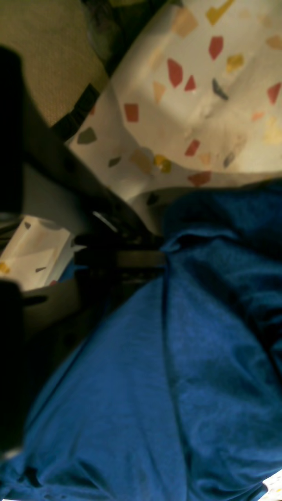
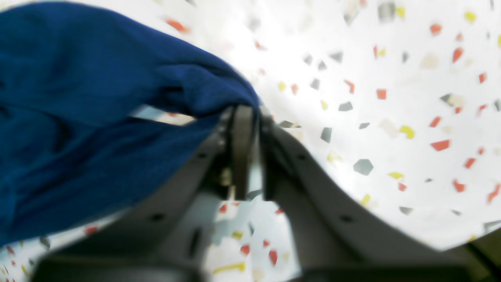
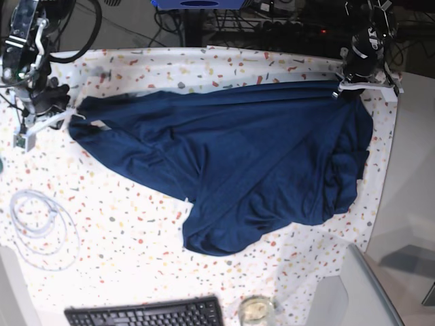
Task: Layout the t-shirt on the table in an organized manner, then fold the t-shirt properly
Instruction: 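Pull the held edge away from the shirt body, spreading it flat, then grasp a loose flap with the right gripper and pull it outward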
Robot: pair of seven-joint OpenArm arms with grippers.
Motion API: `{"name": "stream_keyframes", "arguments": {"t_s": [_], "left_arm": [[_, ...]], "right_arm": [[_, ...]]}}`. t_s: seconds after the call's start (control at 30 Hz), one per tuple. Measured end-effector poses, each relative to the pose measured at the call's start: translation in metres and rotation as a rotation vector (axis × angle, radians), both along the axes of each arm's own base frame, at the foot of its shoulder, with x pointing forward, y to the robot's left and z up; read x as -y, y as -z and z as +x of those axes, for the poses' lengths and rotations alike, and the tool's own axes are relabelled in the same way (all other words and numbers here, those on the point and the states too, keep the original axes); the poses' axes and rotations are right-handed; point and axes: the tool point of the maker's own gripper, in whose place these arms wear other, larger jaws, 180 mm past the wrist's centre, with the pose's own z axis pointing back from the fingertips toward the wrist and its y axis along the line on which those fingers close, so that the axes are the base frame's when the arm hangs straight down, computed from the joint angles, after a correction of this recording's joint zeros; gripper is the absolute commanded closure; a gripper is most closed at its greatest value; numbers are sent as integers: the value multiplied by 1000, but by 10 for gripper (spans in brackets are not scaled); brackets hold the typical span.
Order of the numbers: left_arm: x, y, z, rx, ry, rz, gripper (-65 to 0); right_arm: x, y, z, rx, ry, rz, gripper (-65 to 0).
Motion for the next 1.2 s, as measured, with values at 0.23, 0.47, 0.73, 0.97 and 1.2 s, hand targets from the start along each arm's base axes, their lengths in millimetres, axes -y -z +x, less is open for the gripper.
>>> {"name": "stream_keyframes", "arguments": {"t_s": [0.23, 0.47, 0.73, 0.97, 1.2], "left_arm": [[-3, 0, -1, -4, -5, 14, 0], [-4, 0, -1, -5, -5, 16, 0], [-4, 0, -2, -7, -4, 17, 0], [-4, 0, -2, -9, -3, 16, 0], [-4, 0, -2, -10, -3, 15, 0]], "right_arm": [[-116, -28, 46, 133, -377, 61, -351], [-123, 18, 116, 35, -488, -9, -278], [-125, 70, 110, -133, -507, 16, -11], [-12, 73, 107, -128, -161, 37, -9], [-9, 45, 75, -78, -144, -15, -48]]}}
